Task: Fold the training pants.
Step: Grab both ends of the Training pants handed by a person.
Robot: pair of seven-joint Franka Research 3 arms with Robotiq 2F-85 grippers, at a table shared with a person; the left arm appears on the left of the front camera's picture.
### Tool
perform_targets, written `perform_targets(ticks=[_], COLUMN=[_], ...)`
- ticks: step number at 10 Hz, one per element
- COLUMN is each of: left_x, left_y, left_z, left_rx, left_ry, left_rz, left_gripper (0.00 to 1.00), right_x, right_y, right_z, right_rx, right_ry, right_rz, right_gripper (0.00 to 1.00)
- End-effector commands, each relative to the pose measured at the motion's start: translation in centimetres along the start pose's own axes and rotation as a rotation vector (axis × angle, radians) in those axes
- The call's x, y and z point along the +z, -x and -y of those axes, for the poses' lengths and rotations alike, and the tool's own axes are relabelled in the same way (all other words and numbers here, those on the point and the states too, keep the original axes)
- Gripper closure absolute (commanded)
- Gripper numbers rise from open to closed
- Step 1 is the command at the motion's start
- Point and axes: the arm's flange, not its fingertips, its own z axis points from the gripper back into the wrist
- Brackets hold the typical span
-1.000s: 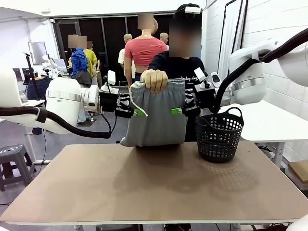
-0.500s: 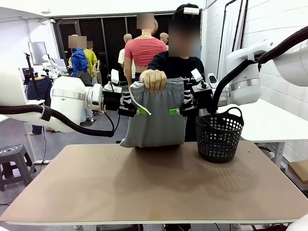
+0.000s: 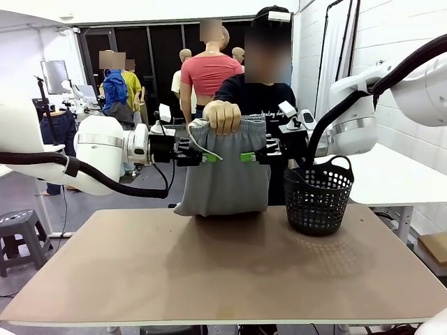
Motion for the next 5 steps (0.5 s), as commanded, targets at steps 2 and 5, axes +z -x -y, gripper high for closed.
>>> perform_targets(ticks=[2,5], left_x=[-0.04,-0.25], left_y=[0.28,0.92], left_z=[-0.37,-0.66], left_rx=[0.070,0.091], left_ry=[-0.034,-0.029], left_rz=[0.034,0.011], left_gripper=[1.00,1.00], right_x=[0.32,0.52], right_y=[0.27,0.77], right_z=[0.80,1.28], right_rx=[-0.057,-0.088], right_ry=[-0.014,-0.037], right_rz=[0.039,0.073], right_gripper=[1.00,1.00])
